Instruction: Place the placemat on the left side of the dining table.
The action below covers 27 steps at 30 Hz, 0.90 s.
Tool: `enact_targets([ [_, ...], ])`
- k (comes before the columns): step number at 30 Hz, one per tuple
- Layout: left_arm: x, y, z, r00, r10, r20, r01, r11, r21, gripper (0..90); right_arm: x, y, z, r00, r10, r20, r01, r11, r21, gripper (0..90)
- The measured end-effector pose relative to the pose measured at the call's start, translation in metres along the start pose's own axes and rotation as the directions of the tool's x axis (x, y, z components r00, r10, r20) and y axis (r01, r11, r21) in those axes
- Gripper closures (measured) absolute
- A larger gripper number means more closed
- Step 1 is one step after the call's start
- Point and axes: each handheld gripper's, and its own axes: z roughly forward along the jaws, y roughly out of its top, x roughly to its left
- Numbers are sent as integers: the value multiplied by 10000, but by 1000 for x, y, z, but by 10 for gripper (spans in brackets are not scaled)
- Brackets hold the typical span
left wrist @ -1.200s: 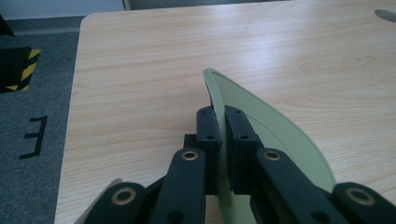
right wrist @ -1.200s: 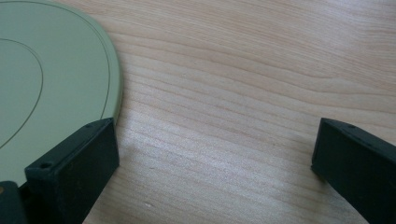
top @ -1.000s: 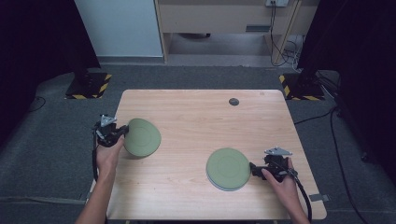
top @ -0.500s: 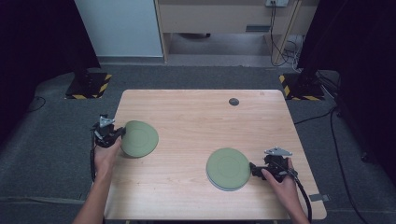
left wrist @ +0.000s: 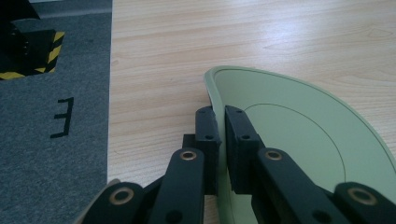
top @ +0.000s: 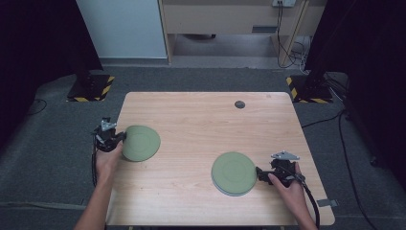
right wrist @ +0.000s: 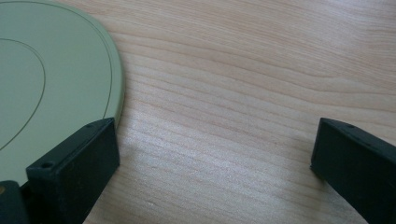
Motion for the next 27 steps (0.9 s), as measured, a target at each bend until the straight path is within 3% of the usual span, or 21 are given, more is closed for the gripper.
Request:
enact_targets([
  [7,3,-1,3,10000,-8,-88,9,10000,79,838,0,0,0,10000,0,-2,0,10000,1,12],
  [12,4,-1,3,9993,285,-248,-281,9994,193,828,0,0,0,10000,0,-1,0,10000,1,12],
  [27,7,-3,5,9984,349,-436,-332,9987,394,798,0,0,0,10000,-4,1,4,10000,-1,13],
])
